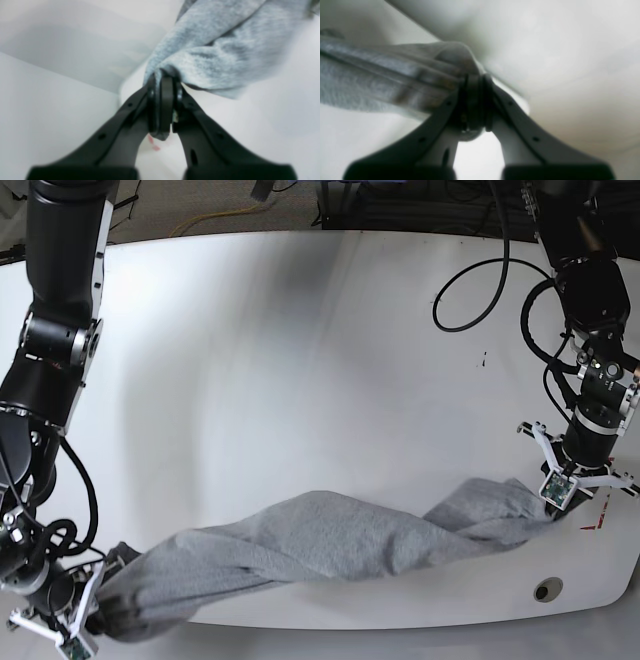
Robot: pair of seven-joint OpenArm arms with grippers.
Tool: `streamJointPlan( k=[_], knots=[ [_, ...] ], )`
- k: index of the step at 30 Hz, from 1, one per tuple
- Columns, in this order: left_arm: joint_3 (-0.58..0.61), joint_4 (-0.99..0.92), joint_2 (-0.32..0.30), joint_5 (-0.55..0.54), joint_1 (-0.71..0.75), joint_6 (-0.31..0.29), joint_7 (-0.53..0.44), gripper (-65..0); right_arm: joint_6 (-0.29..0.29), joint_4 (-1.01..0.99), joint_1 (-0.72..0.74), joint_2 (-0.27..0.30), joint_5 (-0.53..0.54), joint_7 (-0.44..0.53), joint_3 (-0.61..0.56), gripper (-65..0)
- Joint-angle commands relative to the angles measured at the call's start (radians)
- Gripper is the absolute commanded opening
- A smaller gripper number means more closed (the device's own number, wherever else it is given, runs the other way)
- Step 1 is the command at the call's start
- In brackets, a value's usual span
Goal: Fold the T-shirt properly
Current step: 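Lift and fling the shirt with both grippers, laying it flat, then open the left gripper and release the sleeve it holds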
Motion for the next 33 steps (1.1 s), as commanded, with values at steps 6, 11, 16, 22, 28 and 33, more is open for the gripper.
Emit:
streamJointPlan(
  k=[6, 11, 16, 22, 28, 33],
  knots=[
    [-0.046, -0.059, -0.011, 0.013, 0.114, 0.02, -0.001, -65.0, -0.007, 0.135, -0.28, -0.022, -0.013, 0.008, 0.115, -65.0],
    [-0.098, -0.087, -0.011, 0.012, 0.192, 0.02, -0.001, -65.0, -0.007, 0.149, -0.464, -0.064, -0.013, 0.008, 0.201, -65.0],
    [-0.142, -0.115, -0.011, 0.01, 0.265, 0.02, -0.001, -65.0, -0.007, 0.152, -0.627, -0.122, -0.013, 0.008, 0.3, -65.0],
    [-0.17, -0.133, -0.006, 0.01, 0.324, 0.02, -0.001, -65.0, -0.007, 0.227, -0.773, -0.177, -0.013, 0.01, 0.342, -65.0],
    [-0.217, -0.201, 0.02, 0.01, 0.329, 0.02, -0.01, -65.0, -0.007, 0.256, -0.882, -0.223, -0.016, 0.013, 0.344, -65.0],
    [-0.242, -0.224, 0.024, 0.01, 0.364, 0.018, -0.062, -65.0, -0.007, 0.254, -0.932, -0.233, -0.019, 0.015, 0.344, -65.0]
  ],
)
